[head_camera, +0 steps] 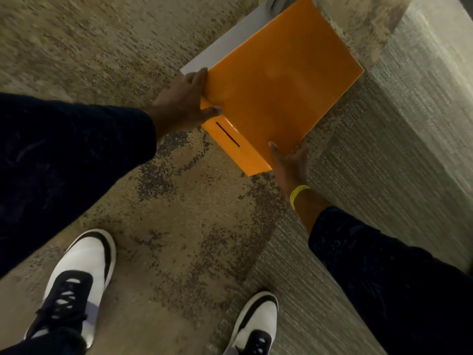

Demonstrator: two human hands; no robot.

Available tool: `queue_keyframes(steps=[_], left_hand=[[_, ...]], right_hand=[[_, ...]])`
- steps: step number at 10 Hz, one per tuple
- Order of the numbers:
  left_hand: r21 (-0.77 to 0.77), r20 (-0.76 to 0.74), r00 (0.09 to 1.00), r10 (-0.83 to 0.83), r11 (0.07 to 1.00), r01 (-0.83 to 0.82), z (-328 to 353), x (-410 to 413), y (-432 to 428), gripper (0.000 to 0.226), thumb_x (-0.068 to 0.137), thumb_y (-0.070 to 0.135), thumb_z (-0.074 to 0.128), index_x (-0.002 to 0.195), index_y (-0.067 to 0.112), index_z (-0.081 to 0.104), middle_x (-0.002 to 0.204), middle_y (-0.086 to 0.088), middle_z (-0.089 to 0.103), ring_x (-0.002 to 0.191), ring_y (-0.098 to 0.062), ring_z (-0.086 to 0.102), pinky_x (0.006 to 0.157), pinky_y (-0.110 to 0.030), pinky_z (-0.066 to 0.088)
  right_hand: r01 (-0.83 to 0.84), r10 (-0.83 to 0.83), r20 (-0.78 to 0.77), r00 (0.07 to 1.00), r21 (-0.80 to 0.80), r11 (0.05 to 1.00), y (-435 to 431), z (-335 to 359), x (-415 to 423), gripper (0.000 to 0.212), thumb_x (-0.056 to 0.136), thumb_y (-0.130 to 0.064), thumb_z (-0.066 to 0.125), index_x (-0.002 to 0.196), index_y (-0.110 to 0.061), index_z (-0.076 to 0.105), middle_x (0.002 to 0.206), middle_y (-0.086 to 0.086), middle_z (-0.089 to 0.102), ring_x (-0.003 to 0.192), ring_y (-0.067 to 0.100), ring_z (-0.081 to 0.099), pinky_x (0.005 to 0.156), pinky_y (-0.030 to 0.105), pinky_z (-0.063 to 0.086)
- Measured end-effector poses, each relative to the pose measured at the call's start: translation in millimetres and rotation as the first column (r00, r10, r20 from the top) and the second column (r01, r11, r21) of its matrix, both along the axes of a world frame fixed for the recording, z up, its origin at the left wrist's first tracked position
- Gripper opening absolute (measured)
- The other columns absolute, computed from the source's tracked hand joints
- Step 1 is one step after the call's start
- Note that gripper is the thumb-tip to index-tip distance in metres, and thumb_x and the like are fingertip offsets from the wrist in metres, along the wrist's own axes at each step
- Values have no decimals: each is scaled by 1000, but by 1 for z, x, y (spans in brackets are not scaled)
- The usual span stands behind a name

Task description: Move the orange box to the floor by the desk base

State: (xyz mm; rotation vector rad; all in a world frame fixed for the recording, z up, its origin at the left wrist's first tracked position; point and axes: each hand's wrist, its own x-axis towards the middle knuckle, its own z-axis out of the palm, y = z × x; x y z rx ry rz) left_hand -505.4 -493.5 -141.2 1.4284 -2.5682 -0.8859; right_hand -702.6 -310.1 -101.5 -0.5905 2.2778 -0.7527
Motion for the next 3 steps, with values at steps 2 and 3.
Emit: queue_keyframes(steps=[2, 3], left_hand=[[-27, 182, 982, -50, 998, 55, 16, 53, 60, 100, 81, 82, 40, 155, 22, 12, 163, -15, 24, 144, -40, 31, 108, -60, 36], [-69, 225, 970, -88, 992, 106, 40, 75, 86, 107, 78, 88, 30, 156, 18, 9, 166, -17, 15, 150, -37, 19, 116, -59, 24]], right_hand=[[-337, 359, -169, 918, 144, 930, 42, 15, 19, 98, 89, -45, 70, 160, -19, 6, 169, 11, 3, 155, 32, 8, 121, 55, 20], [-511, 564, -231, 793, 252, 822, 60, 28, 38, 98, 88, -42, 70, 160, -21, 8, 170, 8, 1, 156, 32, 3, 123, 55, 15]])
